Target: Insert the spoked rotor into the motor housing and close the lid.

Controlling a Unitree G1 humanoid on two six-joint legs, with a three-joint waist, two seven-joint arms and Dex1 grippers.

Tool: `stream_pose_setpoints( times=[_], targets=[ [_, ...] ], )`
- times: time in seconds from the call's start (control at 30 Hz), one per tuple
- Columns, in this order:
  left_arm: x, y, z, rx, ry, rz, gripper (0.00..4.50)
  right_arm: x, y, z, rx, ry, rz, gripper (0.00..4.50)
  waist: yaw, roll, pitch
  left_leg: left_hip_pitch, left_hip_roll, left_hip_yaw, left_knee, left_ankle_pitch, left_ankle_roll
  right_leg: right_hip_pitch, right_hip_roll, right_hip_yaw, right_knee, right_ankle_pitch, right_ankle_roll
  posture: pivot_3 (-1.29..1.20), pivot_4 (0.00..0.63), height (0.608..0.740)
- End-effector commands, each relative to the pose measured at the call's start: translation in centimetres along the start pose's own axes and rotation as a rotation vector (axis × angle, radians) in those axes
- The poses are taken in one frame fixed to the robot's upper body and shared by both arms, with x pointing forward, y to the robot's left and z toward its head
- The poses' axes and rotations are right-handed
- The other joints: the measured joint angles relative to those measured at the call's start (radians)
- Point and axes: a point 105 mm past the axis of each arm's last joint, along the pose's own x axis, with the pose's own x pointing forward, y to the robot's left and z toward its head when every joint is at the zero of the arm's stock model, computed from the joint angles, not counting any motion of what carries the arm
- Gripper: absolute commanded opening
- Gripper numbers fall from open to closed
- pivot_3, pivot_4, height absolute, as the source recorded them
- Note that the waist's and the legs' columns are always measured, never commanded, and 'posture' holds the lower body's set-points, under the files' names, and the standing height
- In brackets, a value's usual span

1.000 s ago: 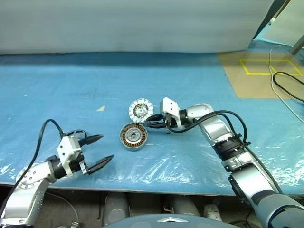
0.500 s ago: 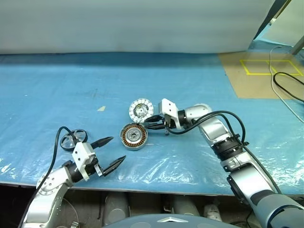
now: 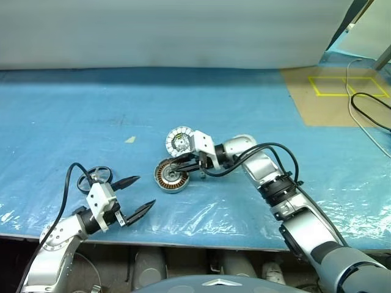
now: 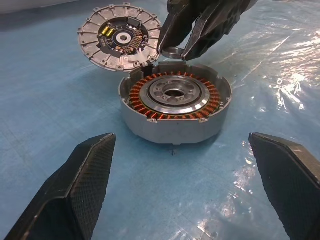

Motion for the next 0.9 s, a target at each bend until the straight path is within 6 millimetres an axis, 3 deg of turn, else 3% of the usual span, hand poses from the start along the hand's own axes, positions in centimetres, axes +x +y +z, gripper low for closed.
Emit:
stream_pose_setpoints(
  times=[0.03, 0.4, 0.73, 0.9],
  targets=[
    [0.3, 0.3, 1.4, 0.041, -0.044, -0.009, 4.5, 0.4, -0.1, -0.1, -0.027, 0.027, 0.026, 0.58, 0.001, 0.0, 0.0, 0.0, 0.0, 0.0, 0.0, 0.0, 0.0, 0.0, 0.0, 0.0, 0.0, 0.0, 0.0, 0.0, 0.15, 0.74],
    [1.3, -0.3, 2.8, 0.036, -0.068, -0.027, 4.5, 0.0, -0.3, -1.4, 0.0, 0.05, 0.014, 0.58, -0.002, 0.0, 0.0, 0.0, 0.0, 0.0, 0.0, 0.0, 0.0, 0.0, 0.0, 0.0, 0.0, 0.0, 0.0, 0.0, 0.15, 0.74],
    [1.4, -0.5, 3.6, 0.028, -0.056, -0.021, 4.5, 0.5, -0.9, -0.4, -0.028, 0.019, 0.002, 0.58, -0.001, 0.0, 0.0, 0.0, 0.0, 0.0, 0.0, 0.0, 0.0, 0.0, 0.0, 0.0, 0.0, 0.0, 0.0, 0.0, 0.15, 0.74],
    [1.4, -0.6, 3.4, 0.017, -0.049, -0.021, 4.5, 0.3, -0.6, -1.3, -0.014, 0.047, 0.009, 0.58, -0.001, 0.0, 0.0, 0.0, 0.0, 0.0, 0.0, 0.0, 0.0, 0.0, 0.0, 0.0, 0.0, 0.0, 0.0, 0.0, 0.15, 0.74]
  ],
)
